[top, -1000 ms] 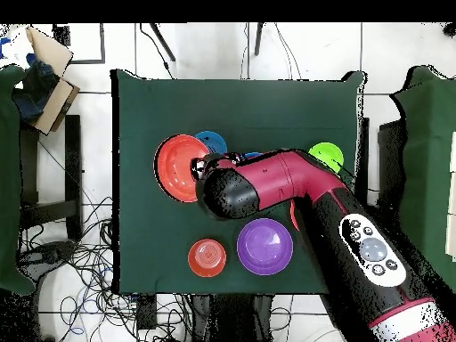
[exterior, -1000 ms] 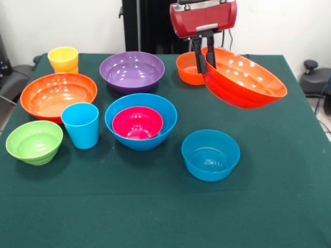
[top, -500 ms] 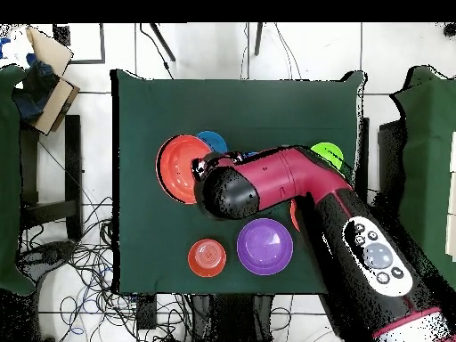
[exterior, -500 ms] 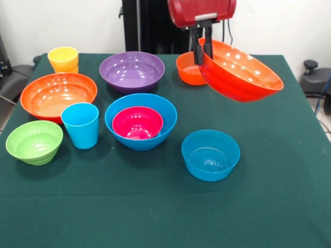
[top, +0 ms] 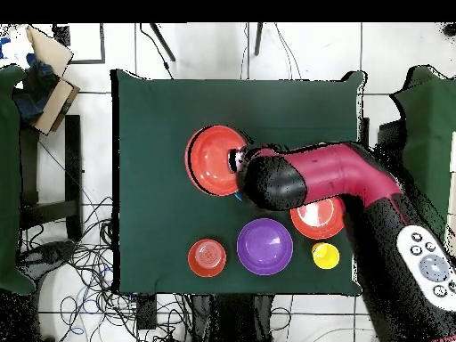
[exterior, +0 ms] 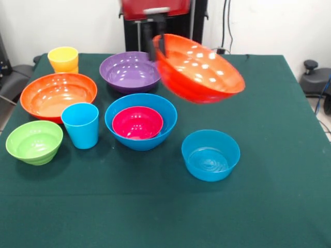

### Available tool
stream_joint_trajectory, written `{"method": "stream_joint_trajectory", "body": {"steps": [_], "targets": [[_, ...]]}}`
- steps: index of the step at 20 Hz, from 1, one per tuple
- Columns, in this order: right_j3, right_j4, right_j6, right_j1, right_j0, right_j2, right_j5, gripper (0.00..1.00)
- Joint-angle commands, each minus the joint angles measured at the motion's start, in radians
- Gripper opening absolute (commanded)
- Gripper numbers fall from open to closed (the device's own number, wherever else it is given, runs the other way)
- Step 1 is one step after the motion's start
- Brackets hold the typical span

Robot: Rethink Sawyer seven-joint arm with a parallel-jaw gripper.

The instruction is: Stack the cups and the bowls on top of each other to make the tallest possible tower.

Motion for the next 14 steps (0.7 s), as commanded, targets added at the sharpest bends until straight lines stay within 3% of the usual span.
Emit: {"method": "stream_joint_trajectory", "body": {"steps": [1,7,14], "targets": [[-0.138,-0.095,-0.487,0.103,-0.065,0.06,0.14,0.0],[-0.202,-0.122,-0.544,0.175,-0.066,0.061,0.152,0.0],[-0.126,-0.172,-0.397,0.153,-0.014,0.016,0.043,0.0]]}}
